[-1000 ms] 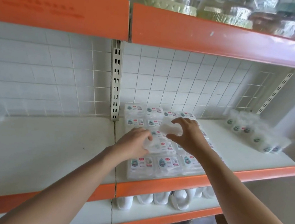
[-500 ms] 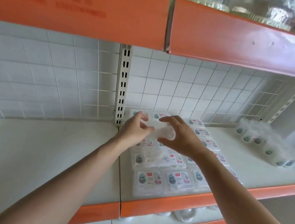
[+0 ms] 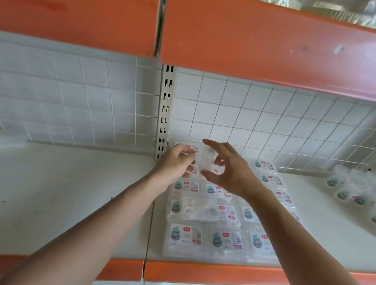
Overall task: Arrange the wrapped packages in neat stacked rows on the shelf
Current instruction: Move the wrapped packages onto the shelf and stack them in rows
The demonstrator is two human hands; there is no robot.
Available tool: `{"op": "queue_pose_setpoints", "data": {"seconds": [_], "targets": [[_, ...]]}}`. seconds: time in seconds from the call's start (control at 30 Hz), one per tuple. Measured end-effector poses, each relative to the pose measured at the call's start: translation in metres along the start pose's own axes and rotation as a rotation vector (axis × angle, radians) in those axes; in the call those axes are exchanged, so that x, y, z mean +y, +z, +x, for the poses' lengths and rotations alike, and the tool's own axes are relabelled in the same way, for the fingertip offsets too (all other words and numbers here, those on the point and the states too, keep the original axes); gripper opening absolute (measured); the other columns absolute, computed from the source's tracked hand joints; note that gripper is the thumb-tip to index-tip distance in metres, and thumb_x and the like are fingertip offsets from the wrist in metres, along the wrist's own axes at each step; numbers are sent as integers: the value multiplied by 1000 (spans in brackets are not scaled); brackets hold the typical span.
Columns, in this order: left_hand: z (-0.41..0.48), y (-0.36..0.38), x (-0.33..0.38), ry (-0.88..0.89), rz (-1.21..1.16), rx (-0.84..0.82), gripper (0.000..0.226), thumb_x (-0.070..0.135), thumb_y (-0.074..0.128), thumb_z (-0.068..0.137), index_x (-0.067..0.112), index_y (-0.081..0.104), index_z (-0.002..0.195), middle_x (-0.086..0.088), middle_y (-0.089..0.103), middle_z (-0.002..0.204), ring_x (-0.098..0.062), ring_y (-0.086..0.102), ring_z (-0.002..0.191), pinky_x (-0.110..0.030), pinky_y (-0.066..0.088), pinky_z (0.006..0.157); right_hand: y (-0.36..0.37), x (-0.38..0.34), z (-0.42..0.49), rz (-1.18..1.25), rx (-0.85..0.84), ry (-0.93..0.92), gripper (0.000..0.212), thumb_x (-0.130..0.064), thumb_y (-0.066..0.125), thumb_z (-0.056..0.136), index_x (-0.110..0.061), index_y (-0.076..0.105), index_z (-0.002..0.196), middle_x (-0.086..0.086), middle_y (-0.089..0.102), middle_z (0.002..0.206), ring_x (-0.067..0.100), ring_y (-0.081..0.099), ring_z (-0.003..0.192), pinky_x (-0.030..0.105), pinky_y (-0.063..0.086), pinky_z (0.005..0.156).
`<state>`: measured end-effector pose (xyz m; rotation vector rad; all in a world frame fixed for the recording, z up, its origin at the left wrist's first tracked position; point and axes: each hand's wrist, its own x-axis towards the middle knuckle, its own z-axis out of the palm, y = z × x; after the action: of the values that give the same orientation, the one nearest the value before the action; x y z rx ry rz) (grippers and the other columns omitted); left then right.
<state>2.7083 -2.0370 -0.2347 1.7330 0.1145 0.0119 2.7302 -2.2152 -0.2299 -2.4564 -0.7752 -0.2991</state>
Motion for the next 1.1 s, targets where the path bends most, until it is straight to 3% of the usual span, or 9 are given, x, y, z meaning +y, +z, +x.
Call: {"op": "queue_pose_setpoints", "data": {"seconds": [0.1,0.23,0.37,0.53,0.63,0.8,0.97,1.1], "targets": [[1,1,-5,-23,96,4,16,26,54,96,20,59,110,-3,63,108,-19,66,92,-37,59,80,2,9,-3,236,4,23,72,-17,77,79,-30,42,140,-2,48,117,12,59,100,18,50,92],[-2,4,-4,-67,101,-56,25,20,57,95,19,53,120,-5,64,104,-26,70,89,-41,58,84,4,17,-8,336,-23,78,61,-13,79,77,-32,46,124,0,51,124,14,61,103,13,51,86],[-3,5,-6,-53,131,-38,30,15,61,92,20,52,121,-4,66,102,-27,70,91,-43,56,87,7,26,-12,306,-27,103,62,-21,82,74,-30,47,124,-4,55,122,11,60,103,24,55,87],[-2,5,-8,-26,98,2,36,16,65,90,20,51,123,1,64,97,-23,68,83,-37,57,84,7,27,-14,248,-22,107,65,-31,79,77,-26,47,132,-10,49,120,4,57,92,19,55,77],[-2,3,-6,-18,66,-11,43,16,66,89,22,48,127,3,61,92,-16,66,76,-30,56,80,10,26,-14,317,-5,143,61,-26,78,80,-28,48,133,-8,46,123,7,59,94,14,54,75],[0,1,-8,-28,124,-87,44,20,66,88,30,48,127,-1,60,95,-16,64,83,-39,56,87,11,27,-10,433,-70,144,60,-10,75,82,-34,49,130,-4,46,128,12,60,104,20,55,83],[7,0,-7,-64,105,-49,22,25,66,89,14,57,106,-4,64,106,-15,65,92,-32,58,77,9,27,-7,425,-212,118,68,-7,77,79,-39,45,130,-11,53,127,4,57,112,21,52,90],[11,-3,-9,-26,76,53,21,24,71,86,13,59,100,-4,65,102,-12,60,83,-21,45,63,10,24,-5,273,-45,195,66,-19,80,77,-34,46,132,-10,48,126,2,61,95,22,57,81]]}}
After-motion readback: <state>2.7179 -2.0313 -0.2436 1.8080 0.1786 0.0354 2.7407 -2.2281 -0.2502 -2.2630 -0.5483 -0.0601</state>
